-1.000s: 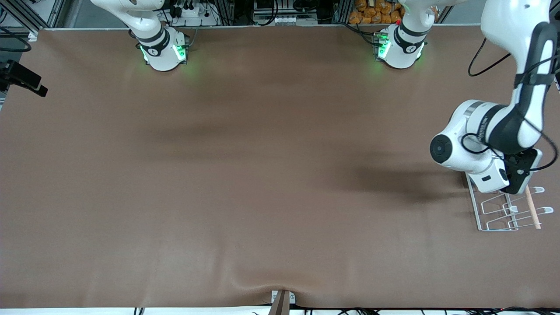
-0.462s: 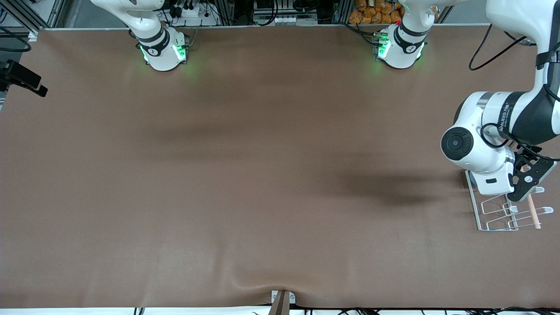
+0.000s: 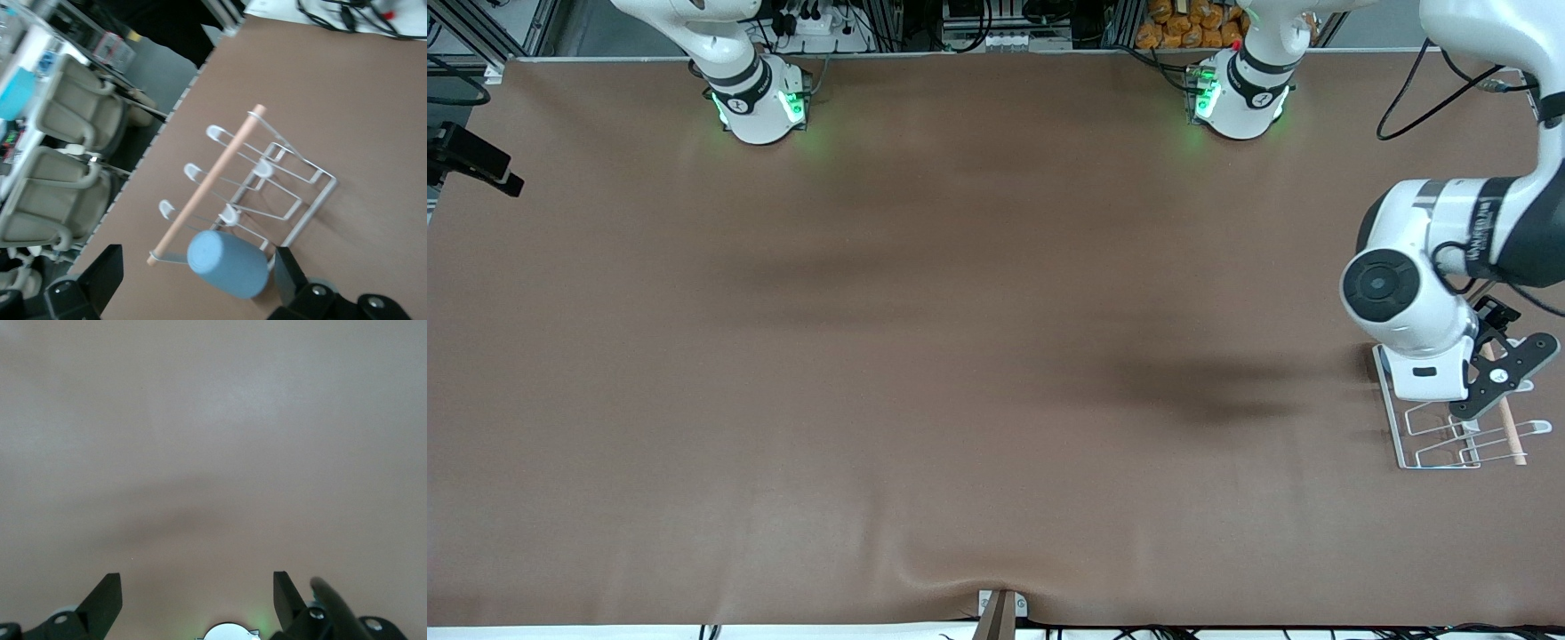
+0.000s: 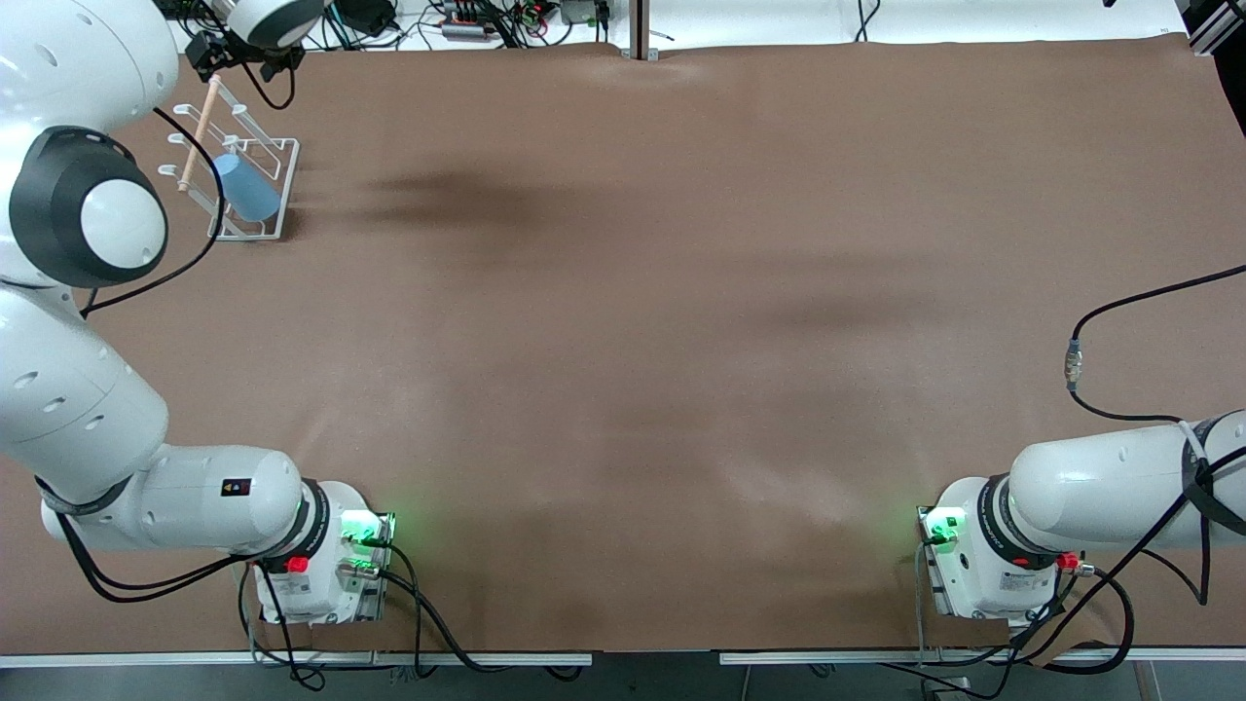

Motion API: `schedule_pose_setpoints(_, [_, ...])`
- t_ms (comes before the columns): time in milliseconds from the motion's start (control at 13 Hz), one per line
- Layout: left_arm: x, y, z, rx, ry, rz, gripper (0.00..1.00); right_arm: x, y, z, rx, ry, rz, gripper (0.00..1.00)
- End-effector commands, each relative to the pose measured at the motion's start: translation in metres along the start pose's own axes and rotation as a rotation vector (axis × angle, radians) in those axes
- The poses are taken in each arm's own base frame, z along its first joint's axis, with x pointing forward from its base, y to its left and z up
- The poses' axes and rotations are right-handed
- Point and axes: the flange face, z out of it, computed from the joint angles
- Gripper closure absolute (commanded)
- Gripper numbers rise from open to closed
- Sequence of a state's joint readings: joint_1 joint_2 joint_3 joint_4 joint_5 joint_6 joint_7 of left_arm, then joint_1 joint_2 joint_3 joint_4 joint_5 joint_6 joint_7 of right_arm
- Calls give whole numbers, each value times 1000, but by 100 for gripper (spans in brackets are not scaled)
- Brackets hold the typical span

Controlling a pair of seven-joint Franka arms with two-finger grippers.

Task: Transfer cup to left arm and place on rack
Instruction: 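Open the left gripper to release the cup on the rack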

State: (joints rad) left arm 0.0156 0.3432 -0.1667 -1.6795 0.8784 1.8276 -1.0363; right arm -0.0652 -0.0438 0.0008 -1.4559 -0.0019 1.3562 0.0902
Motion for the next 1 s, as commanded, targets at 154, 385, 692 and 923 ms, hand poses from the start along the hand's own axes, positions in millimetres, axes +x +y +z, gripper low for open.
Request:
schedule_pose_setpoints(154, [10,-5,-32,-224,-112,21,0,1,5,-5,1,5,0,0])
schedule_pose_setpoints(385, [1,1,-59,-402,-207,111,0,0,4,-6,3,7,0,0])
schedule_pose_setpoints(692, [2,-13,-91,-609,-236,261,0,0,4,-6,3,7,0,0])
schedule_pose_setpoints(923, [6,-38,-119,-759,-247,314,0,0,4,-6,3,7,0,0])
